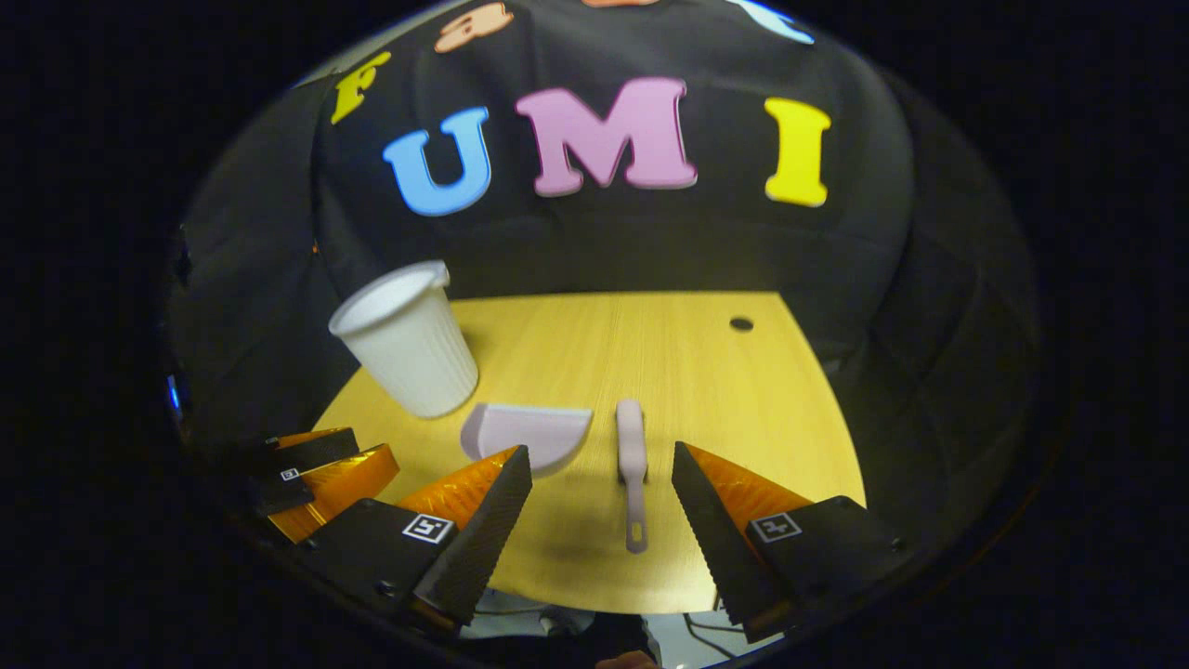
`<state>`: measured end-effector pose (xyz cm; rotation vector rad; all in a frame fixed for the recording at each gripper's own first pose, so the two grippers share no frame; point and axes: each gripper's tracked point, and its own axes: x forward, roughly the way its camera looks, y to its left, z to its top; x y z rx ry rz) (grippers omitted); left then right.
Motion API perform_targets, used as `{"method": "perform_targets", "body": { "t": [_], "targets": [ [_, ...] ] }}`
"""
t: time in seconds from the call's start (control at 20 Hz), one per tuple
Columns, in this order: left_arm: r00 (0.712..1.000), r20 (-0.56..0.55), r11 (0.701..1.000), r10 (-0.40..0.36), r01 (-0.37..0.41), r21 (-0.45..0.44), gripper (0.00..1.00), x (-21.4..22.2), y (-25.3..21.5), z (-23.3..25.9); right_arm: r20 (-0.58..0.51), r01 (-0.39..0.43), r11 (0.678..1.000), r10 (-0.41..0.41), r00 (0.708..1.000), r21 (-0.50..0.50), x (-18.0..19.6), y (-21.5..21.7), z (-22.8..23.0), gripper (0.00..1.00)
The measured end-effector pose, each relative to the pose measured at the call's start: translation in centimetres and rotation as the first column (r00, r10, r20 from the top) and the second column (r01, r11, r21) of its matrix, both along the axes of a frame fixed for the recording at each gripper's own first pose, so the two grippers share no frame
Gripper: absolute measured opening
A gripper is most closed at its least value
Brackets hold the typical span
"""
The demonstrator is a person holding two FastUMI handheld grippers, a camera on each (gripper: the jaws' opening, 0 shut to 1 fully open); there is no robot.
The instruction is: Pick up the small broom and dustpan from the desktop, sweep the trash into the dustpan with the broom, and then empty the trash into the garbage bin.
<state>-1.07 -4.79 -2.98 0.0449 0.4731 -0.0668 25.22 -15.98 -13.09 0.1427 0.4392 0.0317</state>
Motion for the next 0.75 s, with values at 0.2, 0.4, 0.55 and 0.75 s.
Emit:
{"method": "perform_targets", "body": {
  "t": [0.2, 0.4, 0.55, 0.75],
  "targets": [
    [0.952, 0.301, 0.997, -0.049, 0.065, -0.043, 0.73, -2.9, -1.2, 3.4, 0.438, 0.098, 0.995, -0.08, 0.896, -0.018, -1.4, -1.0, 9.1, 0.98],
    [0.912, 0.409, 0.993, -0.036, 0.079, -0.089, 0.72, -3.6, 0.1, 4.0, 0.531, 0.081, 0.994, -0.029, 0.847, -0.075, -2.2, -1.1, 9.9, 0.97],
    [0.9, 0.432, 0.997, -0.053, 0.073, -0.029, 0.71, -3.4, -0.2, 3.8, 0.527, 0.066, 0.995, -0.019, 0.85, -0.07, -2.0, -1.6, 10.1, 0.98],
    [0.898, 0.438, 0.998, -0.045, 0.062, -0.026, 0.71, -3.7, -0.7, 3.9, 0.512, 0.065, 0.995, -0.016, 0.859, -0.078, -1.7, -1.2, 9.6, 0.96]
  ]
}}
